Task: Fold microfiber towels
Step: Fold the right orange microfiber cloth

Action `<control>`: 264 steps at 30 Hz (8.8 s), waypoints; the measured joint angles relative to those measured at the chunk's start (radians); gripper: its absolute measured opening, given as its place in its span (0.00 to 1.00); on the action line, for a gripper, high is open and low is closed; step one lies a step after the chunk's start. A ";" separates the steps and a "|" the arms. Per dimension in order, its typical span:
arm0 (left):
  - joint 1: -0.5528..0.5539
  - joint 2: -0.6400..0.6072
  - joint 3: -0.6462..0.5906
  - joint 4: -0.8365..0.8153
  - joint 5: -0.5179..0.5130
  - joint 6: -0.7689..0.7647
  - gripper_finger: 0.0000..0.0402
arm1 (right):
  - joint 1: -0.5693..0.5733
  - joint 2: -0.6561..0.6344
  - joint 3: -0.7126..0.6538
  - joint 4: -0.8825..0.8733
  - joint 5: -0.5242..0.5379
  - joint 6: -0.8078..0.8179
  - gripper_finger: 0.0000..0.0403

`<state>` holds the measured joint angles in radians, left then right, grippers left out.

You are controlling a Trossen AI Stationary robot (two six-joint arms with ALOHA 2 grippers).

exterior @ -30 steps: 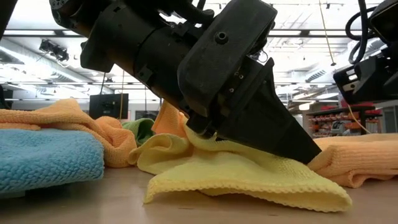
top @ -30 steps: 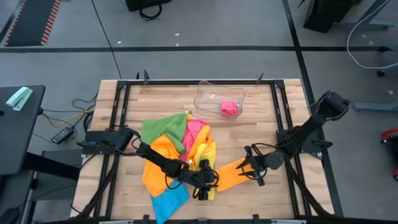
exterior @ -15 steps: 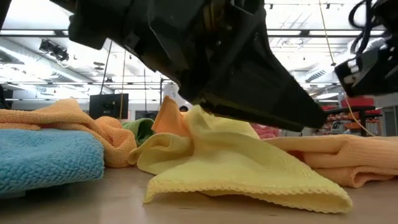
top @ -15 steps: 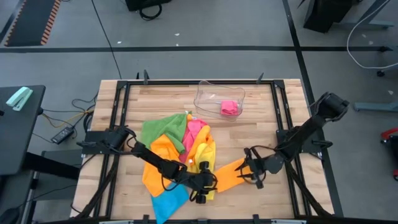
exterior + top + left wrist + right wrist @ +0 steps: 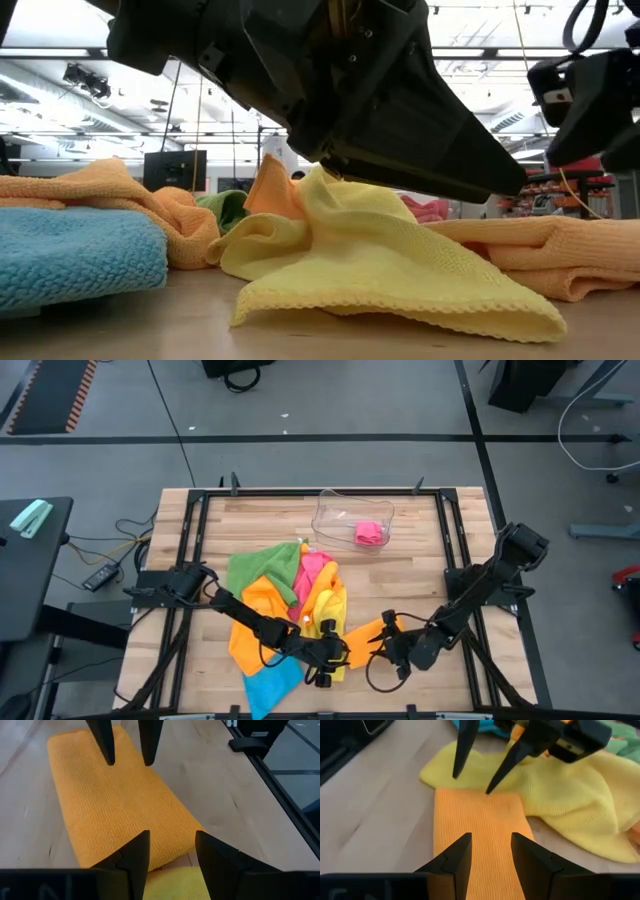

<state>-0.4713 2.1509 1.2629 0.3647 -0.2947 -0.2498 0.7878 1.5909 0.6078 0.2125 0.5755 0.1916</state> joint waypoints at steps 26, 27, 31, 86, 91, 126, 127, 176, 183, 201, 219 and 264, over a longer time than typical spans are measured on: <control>0.001 0.000 0.000 -0.027 0.000 -0.001 0.40 | 0.060 0.249 0.365 -0.399 0.040 -0.071 0.59; 0.001 0.000 0.000 -0.027 0.000 -0.001 0.40 | 0.058 0.249 0.359 -0.399 0.061 -0.072 0.60; 0.000 0.000 0.000 -0.027 0.000 -0.001 0.40 | 0.058 0.228 0.345 -0.463 0.077 -0.010 0.63; -0.068 -0.074 0.000 -0.078 -0.212 0.287 0.36 | 0.125 0.251 0.383 -0.581 0.232 0.094 0.60; -0.068 -0.074 0.000 -0.096 -0.240 0.284 0.34 | 0.111 0.311 0.382 -0.399 0.262 -0.089 0.60; -0.072 -0.073 0.000 -0.107 -0.244 0.253 0.33 | 0.052 0.271 0.430 -0.352 0.150 0.048 0.60; -0.072 -0.073 0.000 -0.107 -0.244 0.247 0.33 | 0.039 0.269 0.453 -0.361 0.119 0.049 0.60; -0.140 -0.269 0.001 -0.557 -0.338 0.005 0.29 | -0.012 0.506 0.754 -1.113 -0.026 0.450 0.39; -0.140 -0.269 0.000 -0.550 -0.338 -0.002 0.29 | 0.000 0.504 0.753 -1.133 -0.100 0.289 0.10; -0.140 -0.229 0.000 -0.354 -0.337 -0.007 0.33 | 0.163 0.340 0.752 -1.013 -0.223 -0.020 0.02; -0.100 -0.130 0.000 -0.077 -0.175 0.081 0.48 | 0.178 0.122 0.755 -1.028 -0.220 0.041 0.03; 0.038 0.162 0.296 0.275 0.134 0.375 0.63 | 0.142 -0.048 0.755 -0.927 -0.081 -0.084 0.03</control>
<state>-0.4336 2.3127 1.5593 0.6400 -0.1608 0.1253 0.9298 1.5433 1.3632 -0.7149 0.4947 0.1078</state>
